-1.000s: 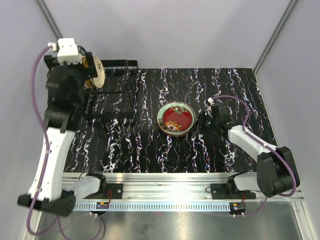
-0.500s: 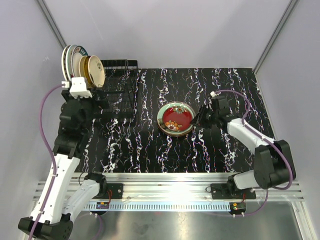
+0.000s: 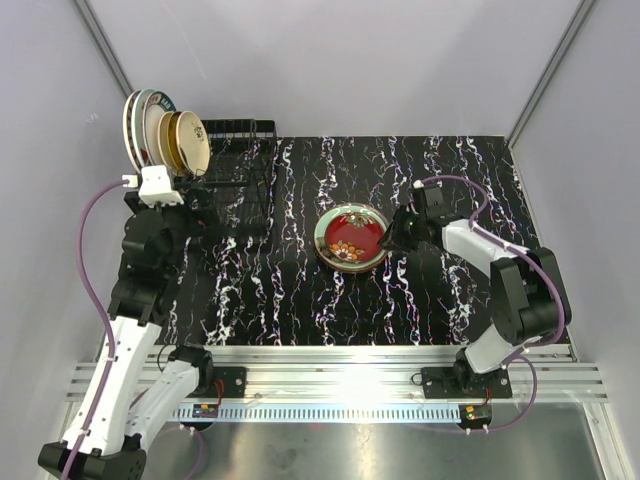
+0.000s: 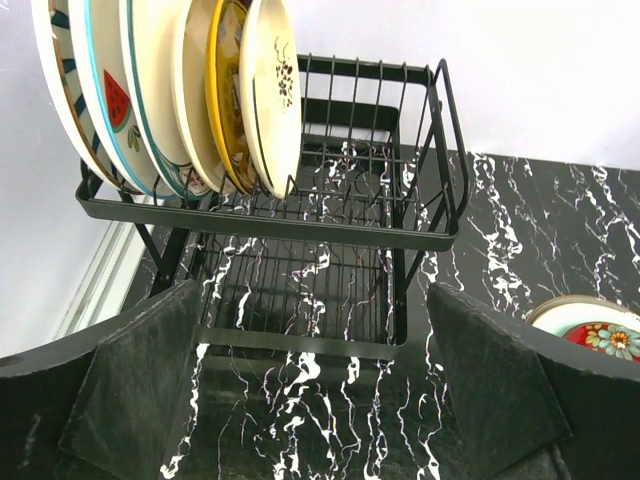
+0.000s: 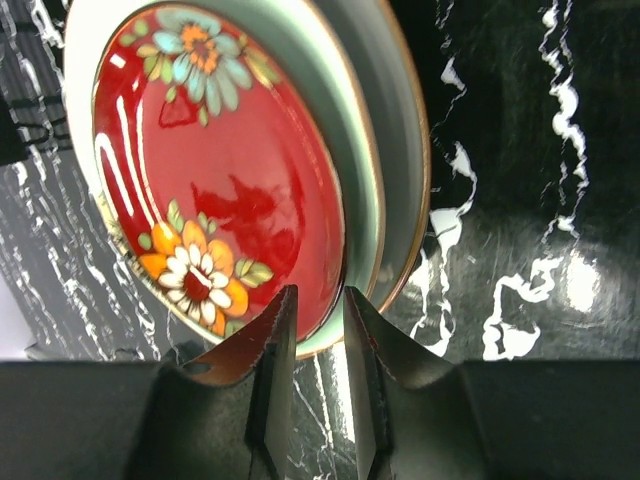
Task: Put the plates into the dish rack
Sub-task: Grab a plate with the right arm
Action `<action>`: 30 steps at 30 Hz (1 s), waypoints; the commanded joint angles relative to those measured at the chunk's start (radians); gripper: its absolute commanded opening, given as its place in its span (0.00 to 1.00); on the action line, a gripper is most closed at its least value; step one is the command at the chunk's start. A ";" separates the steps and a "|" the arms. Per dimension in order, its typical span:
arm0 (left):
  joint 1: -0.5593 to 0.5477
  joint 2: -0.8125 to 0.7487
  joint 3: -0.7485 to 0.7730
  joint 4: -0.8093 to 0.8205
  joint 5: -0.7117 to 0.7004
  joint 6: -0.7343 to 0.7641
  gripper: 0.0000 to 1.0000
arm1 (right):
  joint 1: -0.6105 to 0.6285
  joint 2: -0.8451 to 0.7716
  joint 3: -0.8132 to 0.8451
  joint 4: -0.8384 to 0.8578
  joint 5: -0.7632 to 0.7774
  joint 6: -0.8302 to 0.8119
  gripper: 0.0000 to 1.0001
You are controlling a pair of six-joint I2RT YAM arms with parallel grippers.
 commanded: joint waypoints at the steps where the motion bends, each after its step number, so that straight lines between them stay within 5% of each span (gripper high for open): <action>1: -0.003 -0.024 0.000 0.067 -0.029 -0.024 0.99 | -0.003 0.035 0.066 -0.010 0.038 -0.022 0.32; 19: -0.029 -0.021 -0.002 0.067 -0.032 -0.016 0.99 | -0.003 0.136 0.095 0.015 0.039 0.021 0.39; 30: -0.040 -0.024 -0.005 0.069 -0.043 -0.007 0.99 | -0.003 0.168 0.026 0.110 0.004 0.130 0.32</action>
